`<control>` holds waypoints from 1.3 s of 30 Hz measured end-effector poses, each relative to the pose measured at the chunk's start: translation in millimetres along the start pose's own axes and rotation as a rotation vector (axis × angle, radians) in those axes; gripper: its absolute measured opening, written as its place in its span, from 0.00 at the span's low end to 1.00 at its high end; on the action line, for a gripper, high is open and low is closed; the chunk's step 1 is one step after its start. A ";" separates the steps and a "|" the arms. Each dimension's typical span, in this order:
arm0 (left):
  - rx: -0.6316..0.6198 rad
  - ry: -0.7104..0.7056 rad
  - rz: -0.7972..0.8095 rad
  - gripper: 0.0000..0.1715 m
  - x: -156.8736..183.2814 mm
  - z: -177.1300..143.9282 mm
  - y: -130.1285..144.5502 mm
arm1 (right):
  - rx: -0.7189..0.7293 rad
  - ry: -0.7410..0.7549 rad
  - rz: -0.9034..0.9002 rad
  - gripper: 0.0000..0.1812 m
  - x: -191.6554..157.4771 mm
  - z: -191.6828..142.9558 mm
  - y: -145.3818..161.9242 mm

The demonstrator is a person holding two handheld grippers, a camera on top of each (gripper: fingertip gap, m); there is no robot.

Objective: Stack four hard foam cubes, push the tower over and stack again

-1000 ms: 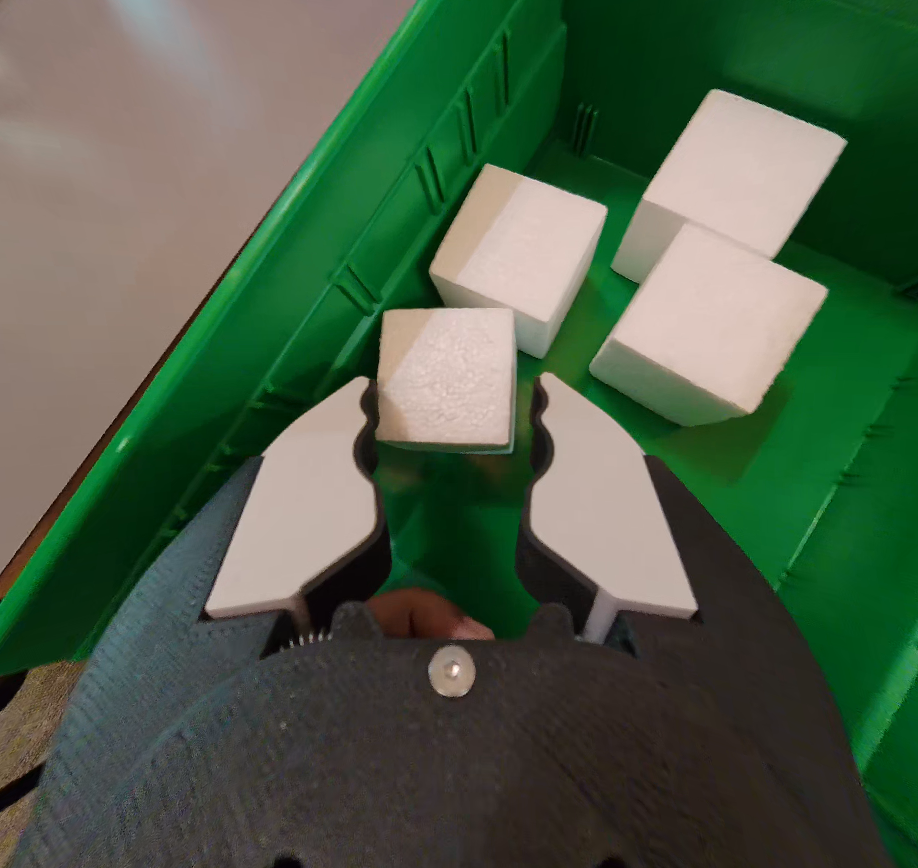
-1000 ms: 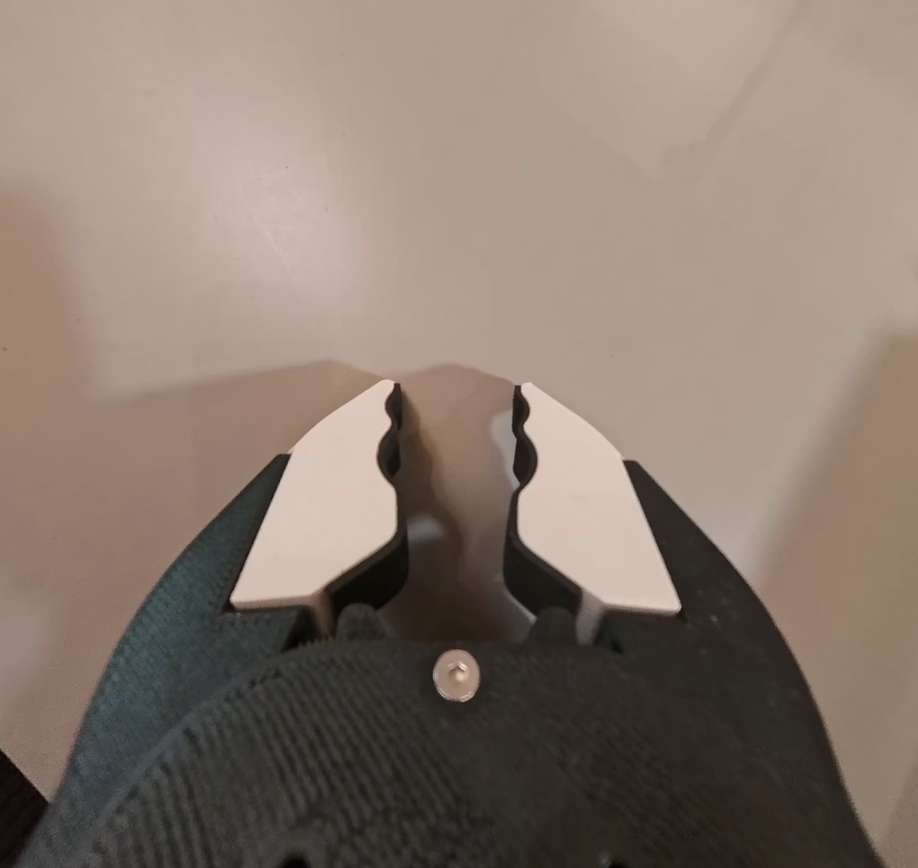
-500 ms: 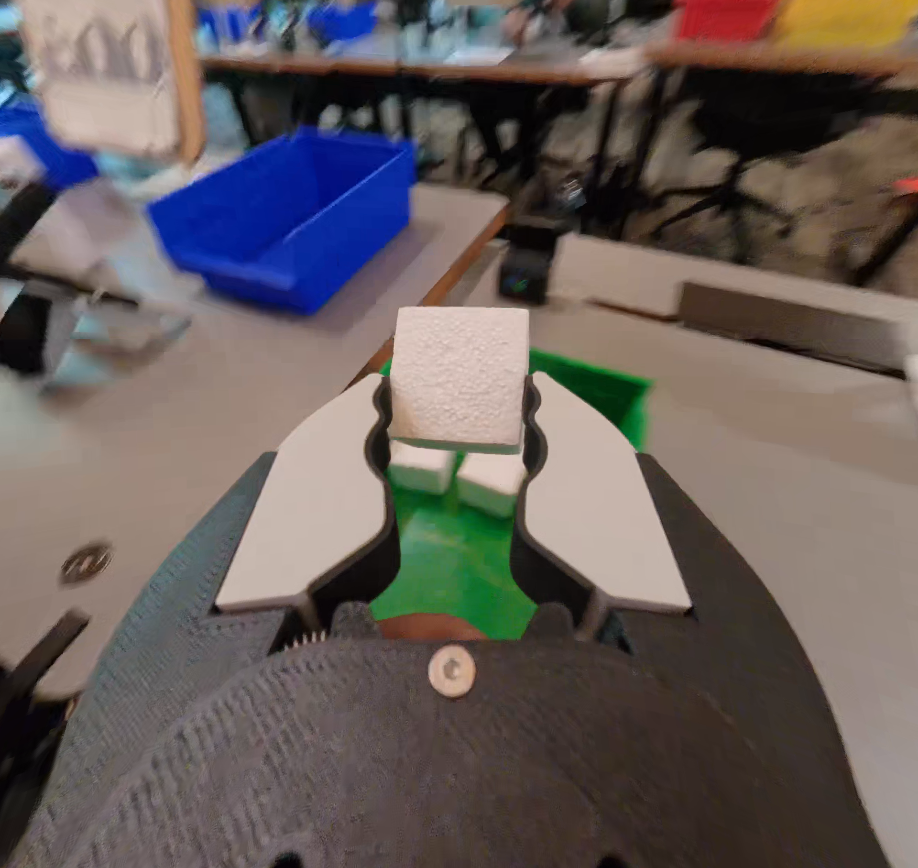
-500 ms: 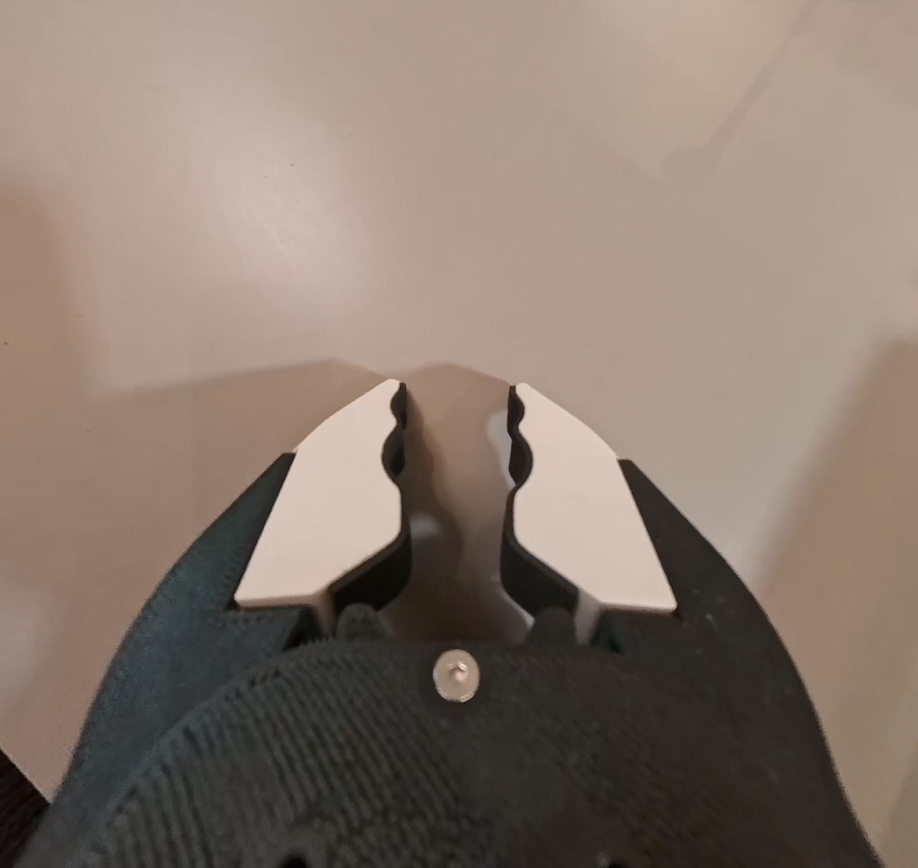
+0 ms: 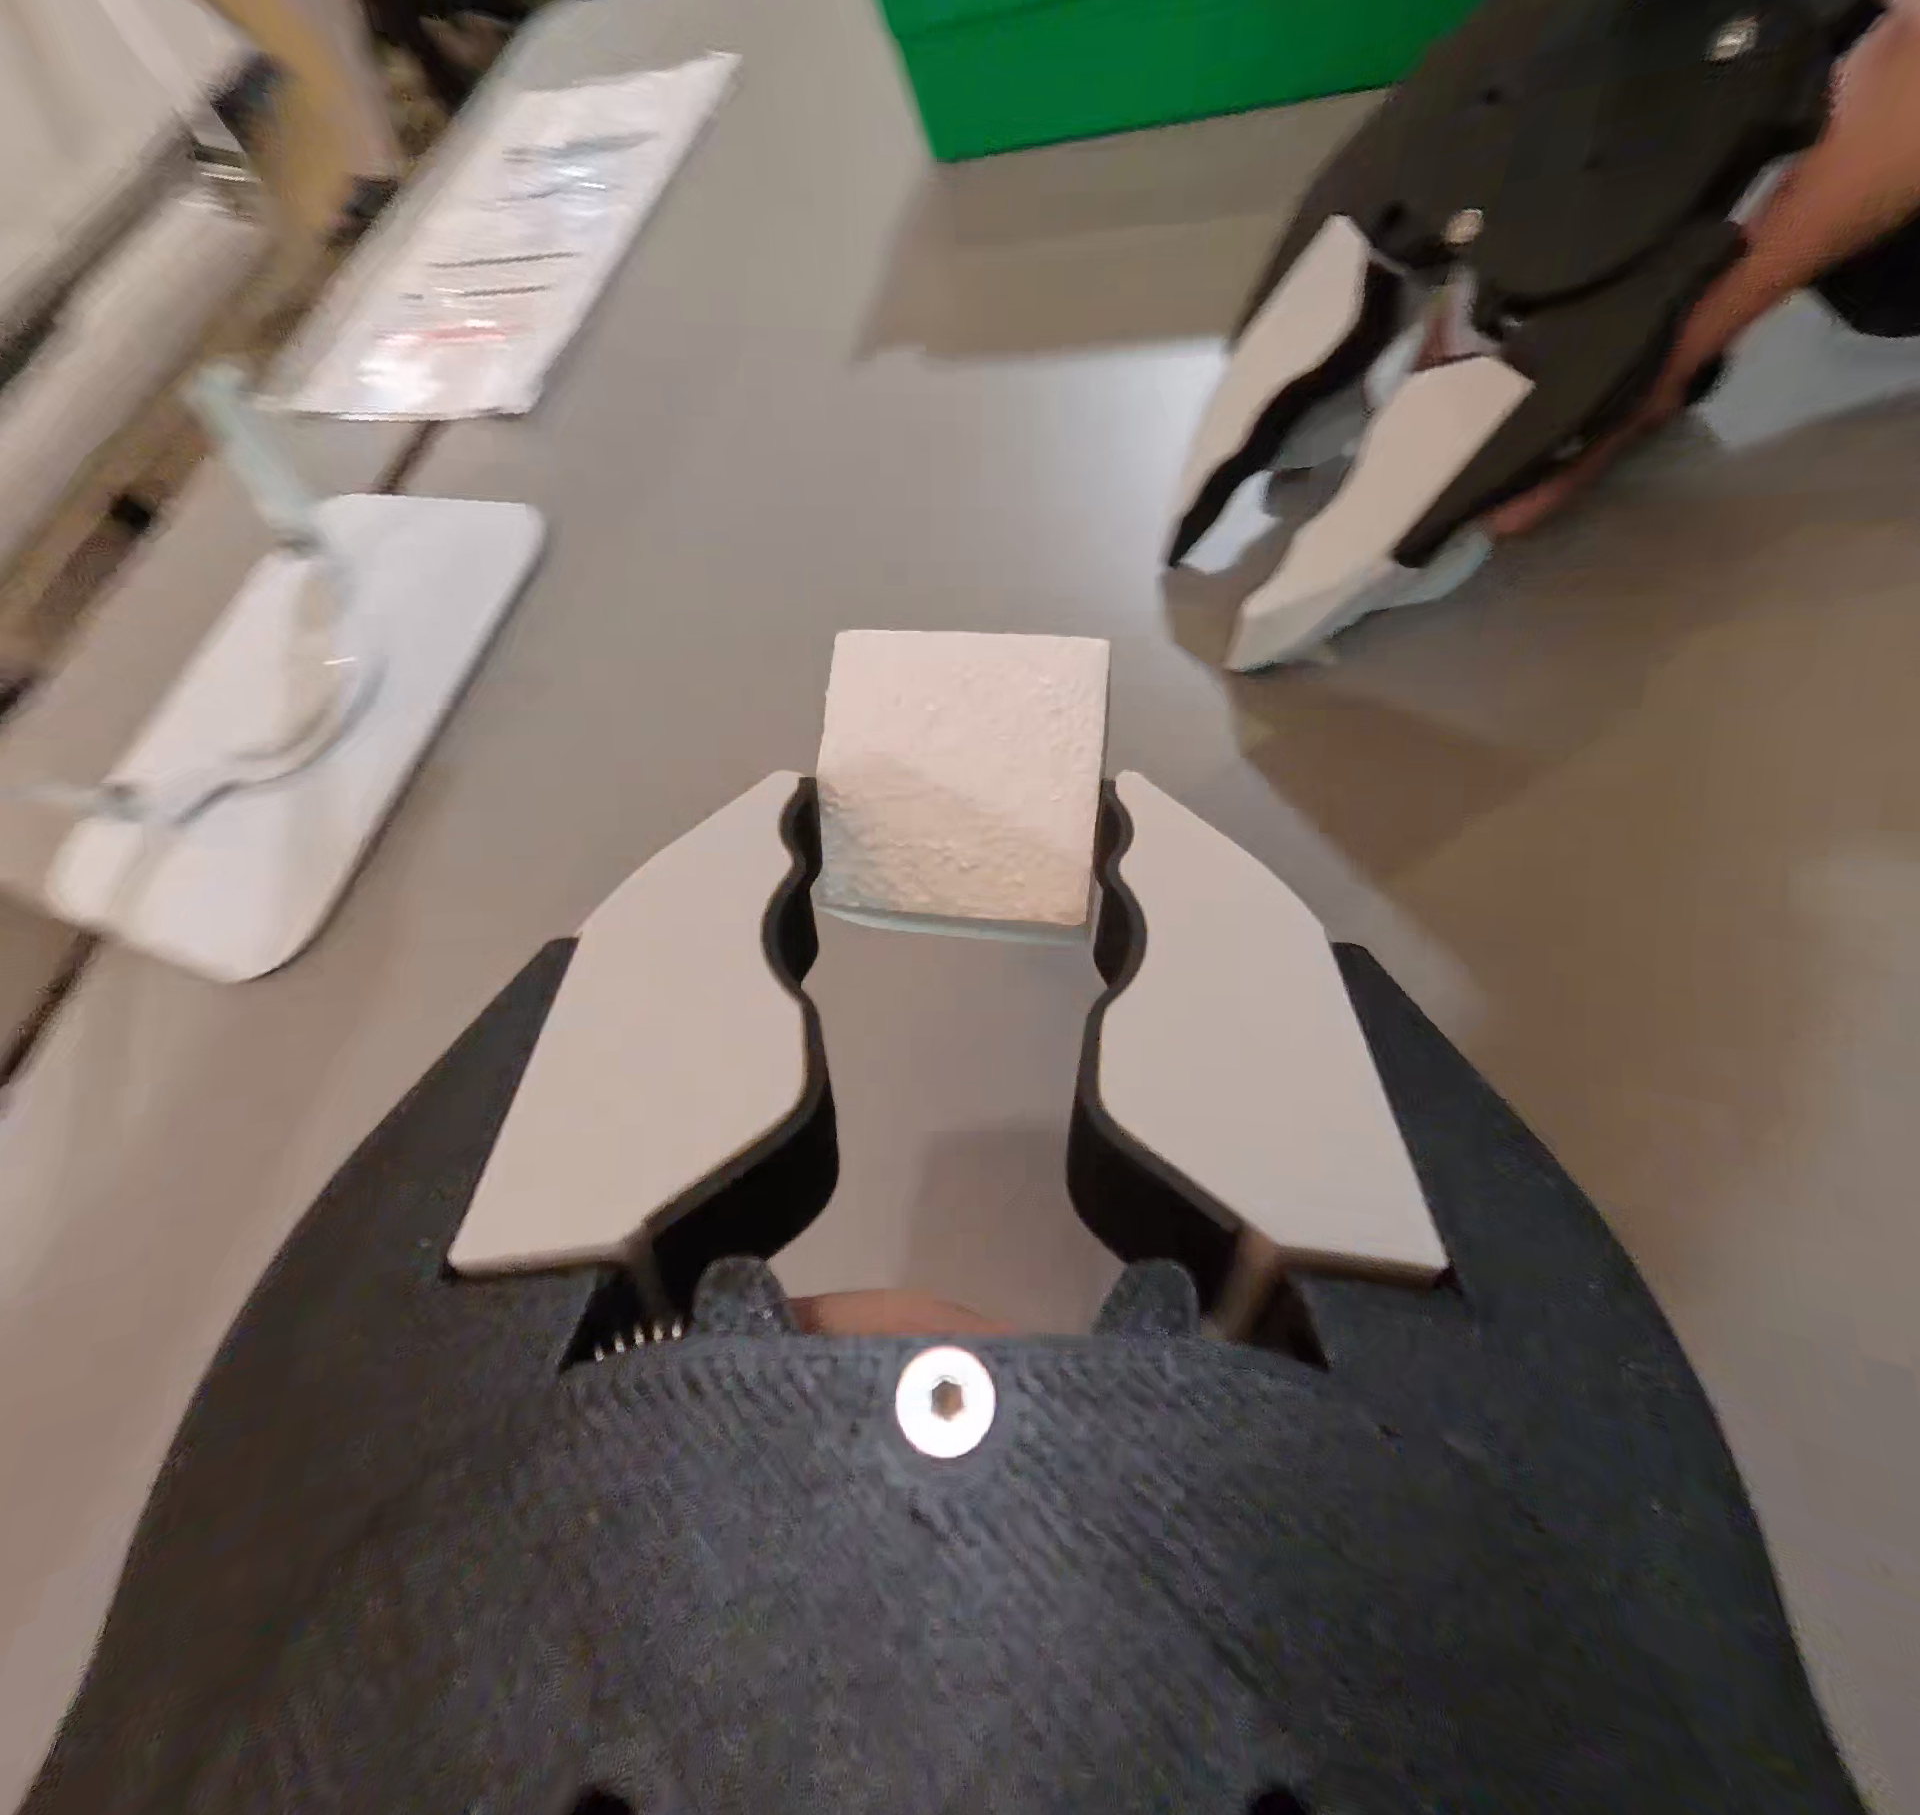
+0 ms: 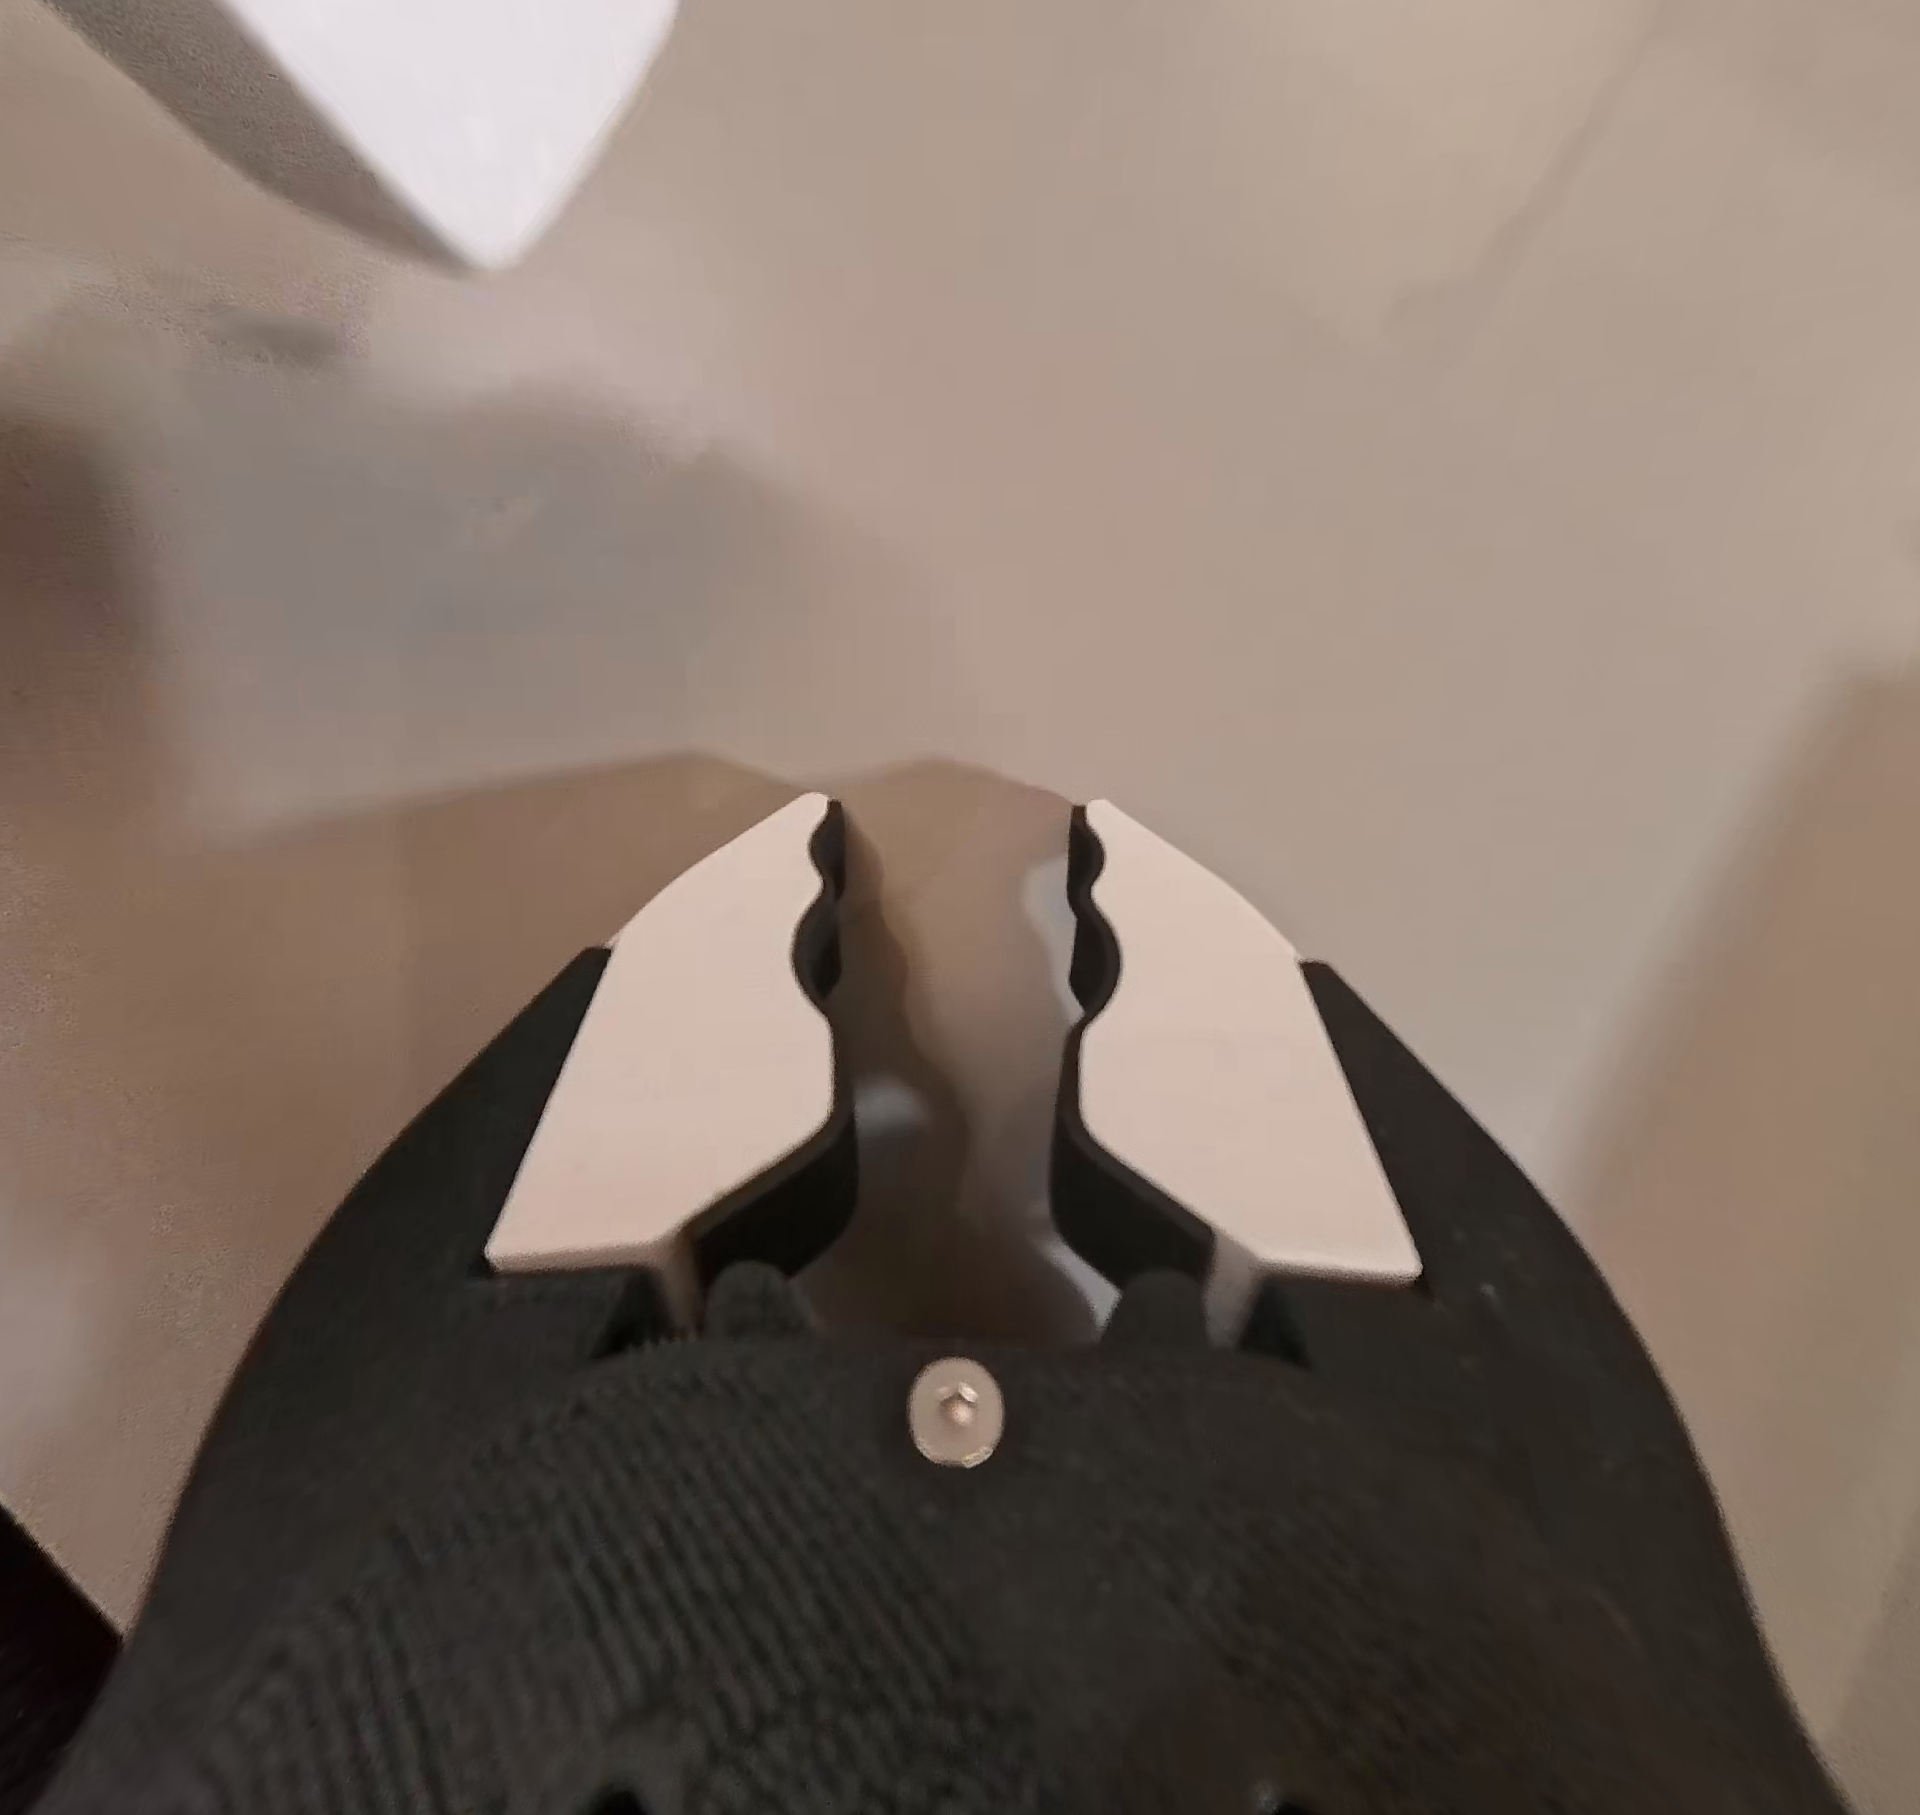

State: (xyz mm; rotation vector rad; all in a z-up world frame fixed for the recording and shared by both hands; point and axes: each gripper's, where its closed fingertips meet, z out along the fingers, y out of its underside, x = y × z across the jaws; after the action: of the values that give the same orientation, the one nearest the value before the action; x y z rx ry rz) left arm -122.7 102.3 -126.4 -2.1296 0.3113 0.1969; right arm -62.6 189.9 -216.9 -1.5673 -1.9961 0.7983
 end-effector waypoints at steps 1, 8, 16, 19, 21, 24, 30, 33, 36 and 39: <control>-0.001 0.079 -0.013 0.31 8.5 6.4 -1.9 | 0.000 0.000 0.001 0.23 0.5 -0.8 0.8; -0.041 0.273 0.002 0.32 10.5 32.5 1.9 | 0.000 0.001 0.003 0.23 2.4 -2.7 2.6; -0.075 0.304 0.015 0.32 23.5 43.0 24.1 | 0.000 0.004 0.003 0.23 2.5 -2.4 2.3; -0.087 0.281 0.030 0.32 23.8 45.1 26.7 | 0.000 0.005 0.003 0.23 2.6 -2.5 2.3; -0.099 0.270 0.025 0.32 23.6 46.4 26.4 | 0.000 0.005 0.003 0.23 2.6 -2.5 2.3; -0.110 0.246 0.041 0.32 24.3 48.1 26.6 | 0.000 0.005 0.002 0.23 2.6 -2.5 2.3; -0.125 0.202 0.069 0.32 23.8 49.2 26.8 | 0.000 0.007 0.002 0.23 2.6 -2.5 2.2; -0.117 0.182 0.075 0.32 22.4 49.0 26.2 | 0.000 0.007 0.003 0.23 2.6 -2.5 2.2; -0.100 0.174 0.072 0.32 21.3 47.8 23.9 | 0.000 0.007 0.003 0.23 2.6 -2.6 2.3; -0.090 0.181 0.062 0.32 22.0 46.5 22.3 | 0.000 0.007 0.003 0.23 2.6 -2.6 2.3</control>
State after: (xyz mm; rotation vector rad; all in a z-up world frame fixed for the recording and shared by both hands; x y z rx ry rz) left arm -109.2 126.4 -175.2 -2.2332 0.4833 0.0545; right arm -59.9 193.2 -216.6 -1.5709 -1.9895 0.7928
